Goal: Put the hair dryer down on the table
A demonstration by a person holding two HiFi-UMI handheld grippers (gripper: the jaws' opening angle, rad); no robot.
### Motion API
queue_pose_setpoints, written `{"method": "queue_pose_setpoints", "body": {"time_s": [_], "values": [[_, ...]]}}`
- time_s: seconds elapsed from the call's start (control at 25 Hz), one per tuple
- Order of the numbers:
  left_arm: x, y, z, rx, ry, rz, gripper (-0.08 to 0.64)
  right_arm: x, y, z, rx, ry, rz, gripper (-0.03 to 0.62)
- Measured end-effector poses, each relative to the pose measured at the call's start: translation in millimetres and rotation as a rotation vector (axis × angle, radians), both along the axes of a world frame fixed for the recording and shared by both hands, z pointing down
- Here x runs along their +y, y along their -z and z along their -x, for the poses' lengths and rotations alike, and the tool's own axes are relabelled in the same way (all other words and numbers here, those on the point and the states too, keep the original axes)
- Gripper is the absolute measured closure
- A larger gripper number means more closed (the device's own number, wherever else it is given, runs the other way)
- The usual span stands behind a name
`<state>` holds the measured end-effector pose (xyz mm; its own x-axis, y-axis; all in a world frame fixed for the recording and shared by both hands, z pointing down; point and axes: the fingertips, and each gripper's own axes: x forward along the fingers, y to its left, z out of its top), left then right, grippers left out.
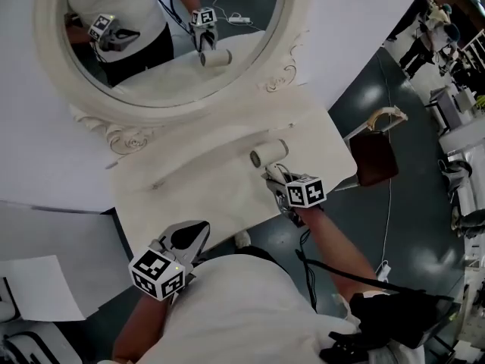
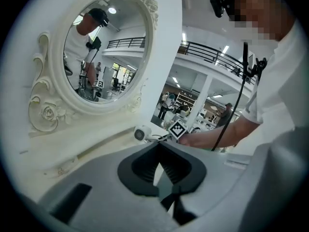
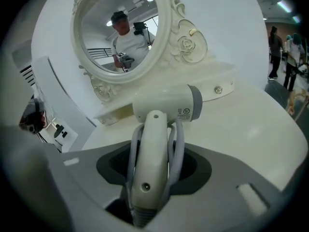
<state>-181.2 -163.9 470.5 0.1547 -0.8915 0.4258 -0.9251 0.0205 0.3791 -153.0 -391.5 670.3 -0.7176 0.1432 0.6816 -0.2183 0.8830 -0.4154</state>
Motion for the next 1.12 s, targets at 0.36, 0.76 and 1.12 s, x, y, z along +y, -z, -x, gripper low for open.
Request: {"method": "queue_pose_setpoints", "body": {"time_s": [0.36, 0.76, 1.12], "values": [[-22.0, 1.2, 12.0, -0.034, 0.106, 0.037, 0.558, -22.8, -35.4, 31.8, 0.093, 0.13, -0.064, 0.399], [-26.4, -1.6, 22.8, -0.033, 0.16, 0.07, 0.558, -34.1, -46.7, 64.8, 0.118, 0.196, -0.16, 0.399], [-29.7, -3.6, 33.0, -0.024, 0.182, 0.079, 0.558, -39.4, -56.2, 75.7, 0.117, 0.214, -0.193, 0.4]]}}
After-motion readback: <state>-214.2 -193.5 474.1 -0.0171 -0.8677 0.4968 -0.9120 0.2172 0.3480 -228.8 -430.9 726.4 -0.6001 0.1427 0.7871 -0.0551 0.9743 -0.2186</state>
